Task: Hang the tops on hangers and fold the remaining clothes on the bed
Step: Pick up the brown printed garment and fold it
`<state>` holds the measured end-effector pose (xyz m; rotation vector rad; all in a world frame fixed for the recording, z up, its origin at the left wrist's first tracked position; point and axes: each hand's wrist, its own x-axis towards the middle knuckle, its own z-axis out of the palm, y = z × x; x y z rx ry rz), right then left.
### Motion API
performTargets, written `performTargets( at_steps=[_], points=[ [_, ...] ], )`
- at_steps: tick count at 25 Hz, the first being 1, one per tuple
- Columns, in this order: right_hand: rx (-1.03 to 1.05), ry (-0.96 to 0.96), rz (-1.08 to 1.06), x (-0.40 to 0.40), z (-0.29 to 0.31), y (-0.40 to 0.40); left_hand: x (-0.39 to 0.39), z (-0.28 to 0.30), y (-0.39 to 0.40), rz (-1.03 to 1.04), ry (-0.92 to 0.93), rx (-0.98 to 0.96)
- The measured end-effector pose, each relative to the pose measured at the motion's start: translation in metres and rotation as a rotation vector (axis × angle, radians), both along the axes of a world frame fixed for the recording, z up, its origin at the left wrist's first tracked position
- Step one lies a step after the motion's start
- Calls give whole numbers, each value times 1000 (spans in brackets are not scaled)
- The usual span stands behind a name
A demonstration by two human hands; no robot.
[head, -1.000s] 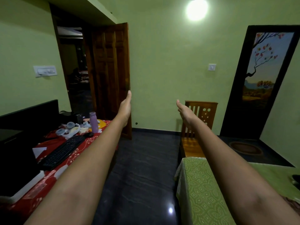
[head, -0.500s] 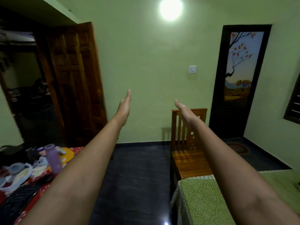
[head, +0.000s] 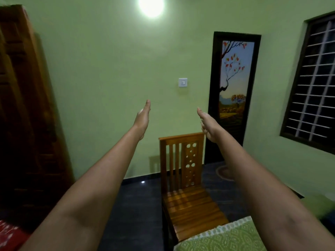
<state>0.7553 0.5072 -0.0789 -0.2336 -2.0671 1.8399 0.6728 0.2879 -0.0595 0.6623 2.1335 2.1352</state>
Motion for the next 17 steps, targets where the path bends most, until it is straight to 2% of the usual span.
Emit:
performTargets(
  at_steps=[4, 10, 17],
  points=[
    [-67, 2, -135, -2, 0, 85, -40, 0, 109, -167, -26, -26],
    [-172, 16, -578, 59, -2, 206, -44, -1, 293, -596, -71, 9],
    [-213, 148, -1036, 160, 10, 260, -11, 22, 437, -1056, -69, 5]
  ],
)
